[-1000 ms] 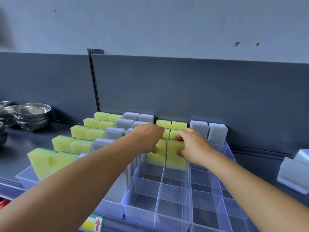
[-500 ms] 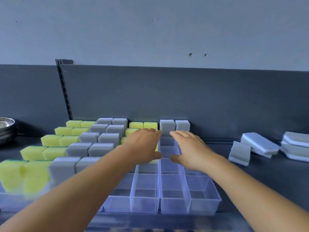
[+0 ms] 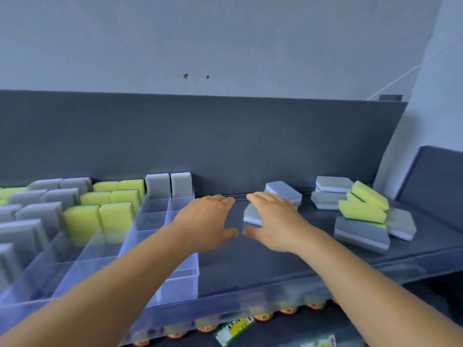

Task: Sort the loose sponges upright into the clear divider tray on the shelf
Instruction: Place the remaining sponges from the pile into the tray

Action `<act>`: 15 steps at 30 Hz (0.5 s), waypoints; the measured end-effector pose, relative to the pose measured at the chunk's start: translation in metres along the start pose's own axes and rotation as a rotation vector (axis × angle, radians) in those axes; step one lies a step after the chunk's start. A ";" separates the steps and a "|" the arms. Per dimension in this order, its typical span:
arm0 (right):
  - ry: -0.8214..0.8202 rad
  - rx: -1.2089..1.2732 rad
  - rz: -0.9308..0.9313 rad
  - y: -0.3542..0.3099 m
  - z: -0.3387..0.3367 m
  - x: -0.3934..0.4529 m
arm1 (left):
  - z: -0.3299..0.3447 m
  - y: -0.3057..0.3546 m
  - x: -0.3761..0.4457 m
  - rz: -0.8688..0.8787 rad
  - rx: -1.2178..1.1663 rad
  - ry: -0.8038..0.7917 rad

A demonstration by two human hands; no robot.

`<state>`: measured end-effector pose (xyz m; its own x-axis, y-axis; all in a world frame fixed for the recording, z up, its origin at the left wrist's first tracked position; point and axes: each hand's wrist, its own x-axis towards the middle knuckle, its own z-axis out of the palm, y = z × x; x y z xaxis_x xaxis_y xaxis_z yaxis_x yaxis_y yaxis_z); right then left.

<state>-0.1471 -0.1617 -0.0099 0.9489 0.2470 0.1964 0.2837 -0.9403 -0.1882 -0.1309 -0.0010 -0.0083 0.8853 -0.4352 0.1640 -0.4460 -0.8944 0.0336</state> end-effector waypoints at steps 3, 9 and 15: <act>0.012 -0.017 0.025 0.048 -0.011 -0.013 | 0.007 0.042 0.025 0.021 -0.037 0.021; 0.005 -0.054 0.074 0.146 -0.029 -0.036 | 0.027 0.128 0.073 0.013 -0.067 -0.005; 0.023 -0.053 0.125 0.221 -0.040 -0.046 | 0.036 0.192 0.112 0.027 -0.090 -0.003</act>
<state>-0.1334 -0.3902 -0.0218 0.9728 0.1225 0.1966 0.1553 -0.9747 -0.1611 -0.1133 -0.2253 -0.0188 0.8732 -0.4593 0.1632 -0.4795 -0.8696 0.1180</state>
